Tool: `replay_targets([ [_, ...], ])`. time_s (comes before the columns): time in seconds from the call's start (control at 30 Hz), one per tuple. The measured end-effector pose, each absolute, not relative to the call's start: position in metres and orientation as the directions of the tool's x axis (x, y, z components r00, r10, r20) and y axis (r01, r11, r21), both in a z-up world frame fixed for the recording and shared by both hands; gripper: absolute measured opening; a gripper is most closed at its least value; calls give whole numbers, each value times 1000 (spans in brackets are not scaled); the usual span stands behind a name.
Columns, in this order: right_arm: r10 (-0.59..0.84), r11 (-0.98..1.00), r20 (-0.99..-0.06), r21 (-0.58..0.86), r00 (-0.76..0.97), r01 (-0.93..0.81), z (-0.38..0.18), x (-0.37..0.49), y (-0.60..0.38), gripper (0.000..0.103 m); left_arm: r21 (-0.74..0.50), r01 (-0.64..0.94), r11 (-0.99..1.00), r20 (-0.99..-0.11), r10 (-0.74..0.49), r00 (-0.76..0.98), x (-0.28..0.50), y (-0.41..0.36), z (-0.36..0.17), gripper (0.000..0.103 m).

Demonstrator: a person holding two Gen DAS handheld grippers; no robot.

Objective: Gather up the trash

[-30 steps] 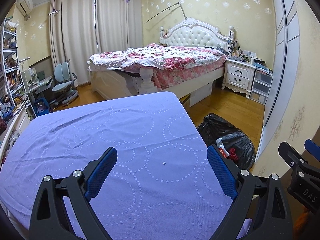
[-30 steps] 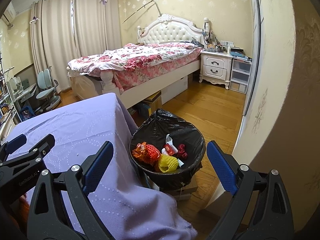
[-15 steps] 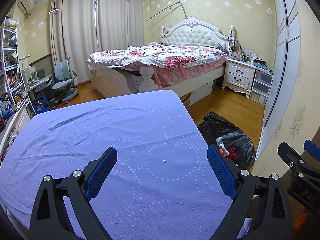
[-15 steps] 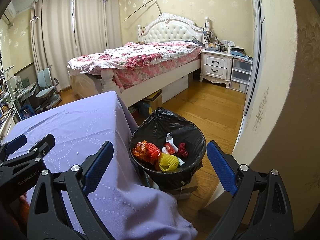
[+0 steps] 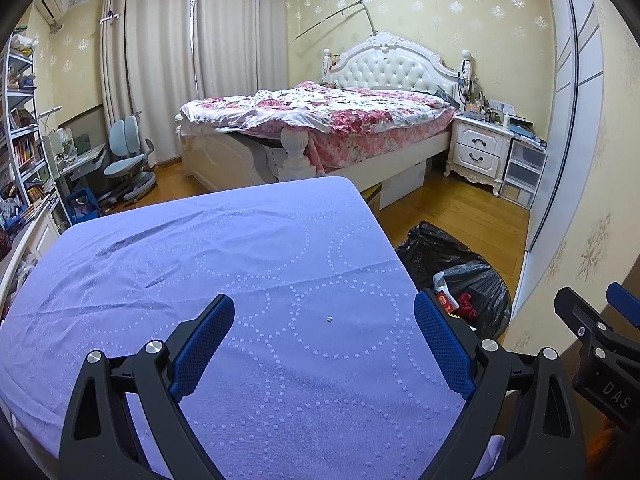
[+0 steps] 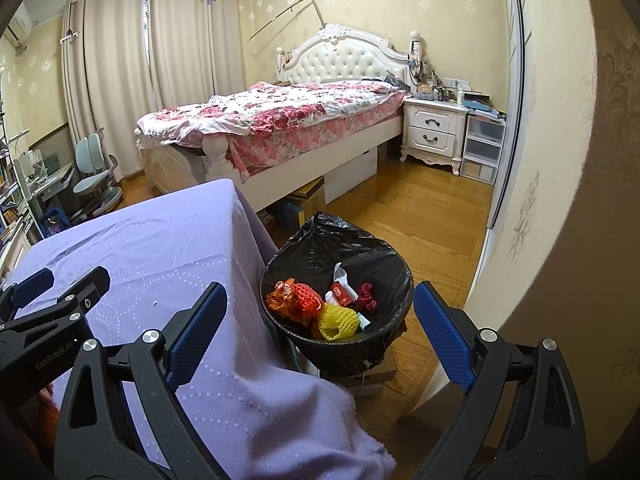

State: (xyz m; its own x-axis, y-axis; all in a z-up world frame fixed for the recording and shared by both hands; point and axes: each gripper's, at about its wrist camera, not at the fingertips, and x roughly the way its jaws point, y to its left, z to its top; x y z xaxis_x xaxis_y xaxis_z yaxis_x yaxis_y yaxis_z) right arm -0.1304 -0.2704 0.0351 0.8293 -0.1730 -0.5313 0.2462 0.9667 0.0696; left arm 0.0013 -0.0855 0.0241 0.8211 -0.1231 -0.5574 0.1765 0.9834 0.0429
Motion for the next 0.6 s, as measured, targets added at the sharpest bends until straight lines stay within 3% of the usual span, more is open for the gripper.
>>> replay_targets([
  [0.6,-170,966,-536,74,827,246,24,-138,-263,92,44,172,984,-559,-118,821,3,-85,25,91],
])
